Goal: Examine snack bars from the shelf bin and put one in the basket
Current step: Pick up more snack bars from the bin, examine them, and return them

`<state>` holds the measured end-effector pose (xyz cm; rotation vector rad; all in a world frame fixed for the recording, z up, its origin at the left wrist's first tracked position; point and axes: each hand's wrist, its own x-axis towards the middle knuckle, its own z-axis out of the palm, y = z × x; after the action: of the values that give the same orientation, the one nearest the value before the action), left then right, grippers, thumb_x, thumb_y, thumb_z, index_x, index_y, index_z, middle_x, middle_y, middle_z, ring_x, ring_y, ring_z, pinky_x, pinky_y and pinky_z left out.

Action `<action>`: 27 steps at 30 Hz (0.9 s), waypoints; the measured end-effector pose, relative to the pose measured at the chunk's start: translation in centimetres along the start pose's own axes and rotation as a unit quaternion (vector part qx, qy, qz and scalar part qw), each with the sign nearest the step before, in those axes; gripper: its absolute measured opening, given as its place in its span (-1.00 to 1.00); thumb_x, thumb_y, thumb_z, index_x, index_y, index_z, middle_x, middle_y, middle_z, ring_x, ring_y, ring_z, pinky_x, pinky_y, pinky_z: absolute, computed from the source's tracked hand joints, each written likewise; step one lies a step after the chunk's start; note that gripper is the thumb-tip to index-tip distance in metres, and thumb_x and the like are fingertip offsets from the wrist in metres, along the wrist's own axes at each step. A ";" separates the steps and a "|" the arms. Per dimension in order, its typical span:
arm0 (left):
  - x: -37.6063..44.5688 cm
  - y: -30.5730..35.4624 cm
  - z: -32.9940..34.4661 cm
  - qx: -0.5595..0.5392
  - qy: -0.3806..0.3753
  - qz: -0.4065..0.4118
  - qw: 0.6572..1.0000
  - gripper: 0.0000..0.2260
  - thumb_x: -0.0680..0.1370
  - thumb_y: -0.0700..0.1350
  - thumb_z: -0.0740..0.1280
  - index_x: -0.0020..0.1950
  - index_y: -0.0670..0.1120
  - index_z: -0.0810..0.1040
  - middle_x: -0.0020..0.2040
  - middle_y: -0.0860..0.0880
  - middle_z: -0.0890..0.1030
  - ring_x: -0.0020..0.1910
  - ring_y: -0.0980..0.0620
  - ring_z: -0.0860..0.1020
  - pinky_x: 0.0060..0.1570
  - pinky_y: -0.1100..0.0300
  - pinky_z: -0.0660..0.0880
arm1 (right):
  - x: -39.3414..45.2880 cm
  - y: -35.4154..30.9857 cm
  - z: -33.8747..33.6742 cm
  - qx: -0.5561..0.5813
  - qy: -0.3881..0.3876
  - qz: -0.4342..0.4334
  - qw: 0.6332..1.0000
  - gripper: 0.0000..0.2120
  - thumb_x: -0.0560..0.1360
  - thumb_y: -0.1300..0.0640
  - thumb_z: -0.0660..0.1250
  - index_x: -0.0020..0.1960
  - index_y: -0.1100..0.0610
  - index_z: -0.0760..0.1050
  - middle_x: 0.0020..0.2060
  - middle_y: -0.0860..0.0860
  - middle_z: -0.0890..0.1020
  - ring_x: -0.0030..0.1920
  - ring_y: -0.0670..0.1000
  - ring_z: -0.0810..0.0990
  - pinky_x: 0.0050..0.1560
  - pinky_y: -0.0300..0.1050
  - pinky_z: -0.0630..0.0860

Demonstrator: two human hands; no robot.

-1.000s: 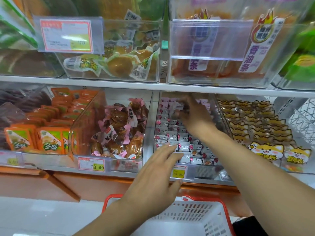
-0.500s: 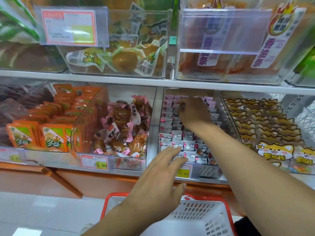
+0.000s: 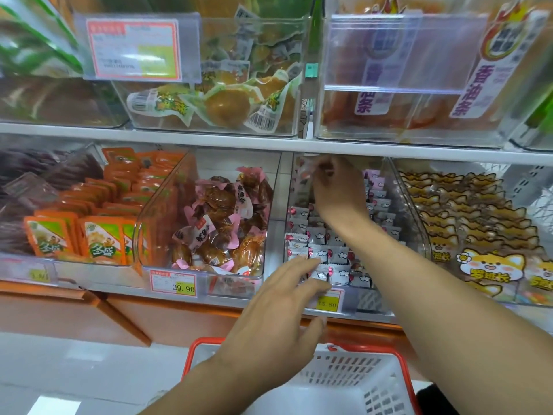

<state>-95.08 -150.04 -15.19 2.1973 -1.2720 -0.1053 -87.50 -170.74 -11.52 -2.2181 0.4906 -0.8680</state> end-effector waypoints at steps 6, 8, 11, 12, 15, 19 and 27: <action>0.5 0.6 -1.6 -0.126 0.178 -0.107 0.970 -0.78 0.56 -0.01 0.41 0.18 0.20 0.54 0.18 0.34 0.52 0.29 0.34 0.40 0.28 0.42 0.27 | -3.0 -2.2 -3.7 0.299 0.153 0.098 0.937 -0.91 0.59 0.28 0.35 0.06 0.15 0.55 -0.05 0.06 0.71 0.05 0.06 0.69 0.15 0.02 0.60; 0.8 0.7 -2.6 -0.285 0.210 -0.197 0.914 -0.78 0.56 -0.02 0.43 0.17 0.20 0.53 0.05 0.25 0.62 0.07 0.31 0.55 0.07 0.38 0.45 | -5.8 -2.8 -4.7 0.347 0.120 0.147 0.919 -0.91 0.59 0.29 0.35 0.00 0.13 0.56 -0.10 0.04 0.74 -0.01 0.03 0.72 0.09 0.01 0.66; 0.9 0.2 -3.7 -0.361 0.205 -0.252 0.874 -0.77 0.54 0.05 0.42 0.18 0.17 0.55 -0.01 0.18 0.68 -0.08 0.24 0.63 -0.08 0.28 0.55 | -10.3 -3.0 -6.3 0.422 0.022 0.240 0.874 -0.90 0.62 0.30 0.28 -0.02 0.18 0.55 -0.09 0.07 0.75 -0.08 -0.01 0.73 -0.08 -0.15 0.67; 0.8 -0.1 -3.8 -0.357 0.203 -0.253 0.876 -0.80 0.54 0.04 0.42 0.17 0.17 0.59 -0.02 0.17 0.70 -0.06 0.22 0.64 -0.09 0.31 0.55 | -11.4 -3.1 -6.7 0.451 -0.001 0.267 0.852 -0.85 0.62 0.31 0.26 -0.06 0.18 0.57 -0.10 0.09 0.75 -0.06 0.00 0.74 -0.10 -0.18 0.66; 0.2 -0.8 -4.0 -0.384 0.211 -0.257 0.861 -0.88 0.55 -0.05 0.43 0.08 0.08 0.68 -0.07 0.09 0.73 -0.09 0.17 0.68 -0.16 0.38 0.53 | -12.9 -2.8 -7.5 0.494 -0.038 0.313 0.810 -0.66 0.61 0.29 0.29 -0.29 0.09 0.62 -0.15 0.12 0.74 -0.04 0.07 0.74 -0.08 -0.17 0.66; -0.3 -1.7 -4.2 -0.516 0.180 -0.300 0.782 -0.75 0.34 0.03 0.55 0.00 0.03 0.75 -0.12 -0.06 0.74 -0.17 0.09 0.66 -0.11 0.25 0.57 | -13.2 -1.9 -8.3 0.478 -0.100 0.335 0.806 -0.81 0.59 0.21 0.33 -0.18 0.13 0.62 -0.08 0.14 0.73 -0.04 0.13 0.74 -0.10 -0.14 0.66; -0.3 -2.3 -3.7 -0.592 0.144 -0.331 0.721 -0.76 0.32 -0.04 0.49 -0.07 -0.10 0.76 -0.02 -0.07 0.73 -0.10 0.09 0.62 -0.16 0.33 0.58 | -13.6 -0.2 -9.5 0.475 -0.101 0.342 0.805 -0.92 0.45 0.14 0.41 -0.10 0.14 0.62 -0.04 0.13 0.74 -0.06 0.10 0.74 -0.13 -0.21 0.64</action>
<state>-92.18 -147.30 -13.40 1.2721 -0.0118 -0.6341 -103.73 -167.46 -12.30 -1.0481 0.5331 -0.3285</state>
